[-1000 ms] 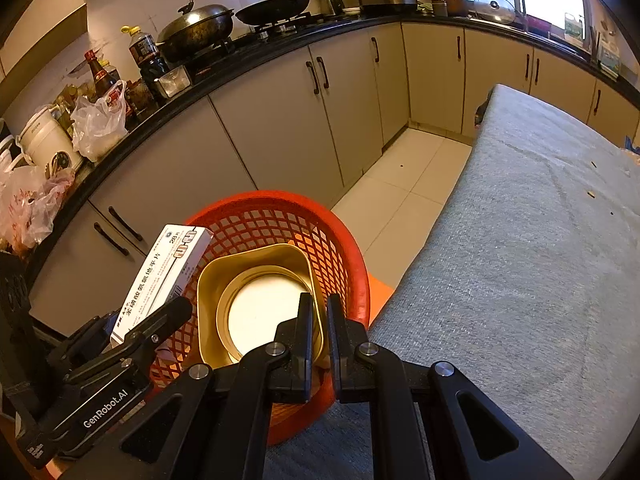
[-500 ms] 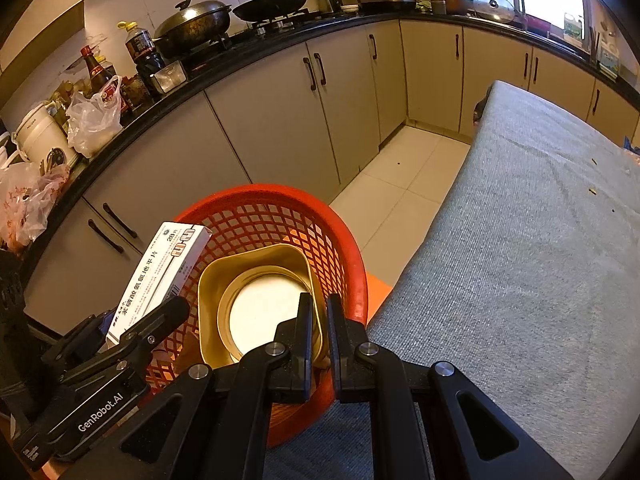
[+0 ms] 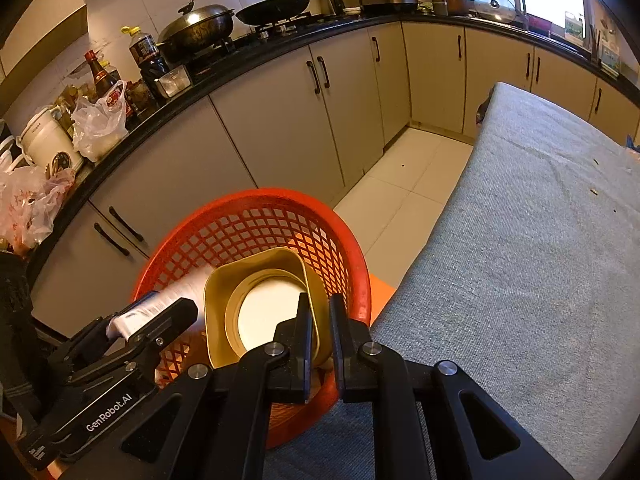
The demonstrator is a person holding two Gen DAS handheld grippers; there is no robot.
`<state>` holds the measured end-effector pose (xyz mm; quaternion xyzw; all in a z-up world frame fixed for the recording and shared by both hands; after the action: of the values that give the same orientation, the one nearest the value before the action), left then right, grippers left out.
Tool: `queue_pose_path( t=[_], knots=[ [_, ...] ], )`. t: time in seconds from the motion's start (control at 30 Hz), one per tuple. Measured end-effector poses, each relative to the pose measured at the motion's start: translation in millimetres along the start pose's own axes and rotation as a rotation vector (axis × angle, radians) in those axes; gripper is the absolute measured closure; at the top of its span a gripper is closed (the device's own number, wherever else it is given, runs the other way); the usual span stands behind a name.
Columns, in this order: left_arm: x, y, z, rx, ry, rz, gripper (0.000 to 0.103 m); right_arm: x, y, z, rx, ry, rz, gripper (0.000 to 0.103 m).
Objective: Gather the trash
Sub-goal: 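Open both tools to drop the white box and gold tin into the basket, then move both open tools back toward the remaining items on the table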
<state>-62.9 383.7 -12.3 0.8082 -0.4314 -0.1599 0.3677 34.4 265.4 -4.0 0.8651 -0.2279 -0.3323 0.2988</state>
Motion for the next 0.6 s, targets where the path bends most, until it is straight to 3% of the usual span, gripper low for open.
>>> queue_pose_path(
  t=[0.6],
  knots=[
    [-3.4, 9.7, -6.6, 0.026, 0.001, 0.012, 0.044, -4.1, 15.0, -2.7, 0.044, -0.003, -0.027, 0.088]
  ],
)
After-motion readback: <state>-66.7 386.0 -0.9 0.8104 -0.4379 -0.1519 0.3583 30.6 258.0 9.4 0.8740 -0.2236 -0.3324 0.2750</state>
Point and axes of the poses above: each gripper's, at about its wrist camera, not at the fingertips, and y roughly against the way its jaws point, x to its right, z to its underside, the point moved 3 cm from there along -y, roughly the way its jaws point, and after that the axes turned 15 degrees about -z, right-handed, at the moved point
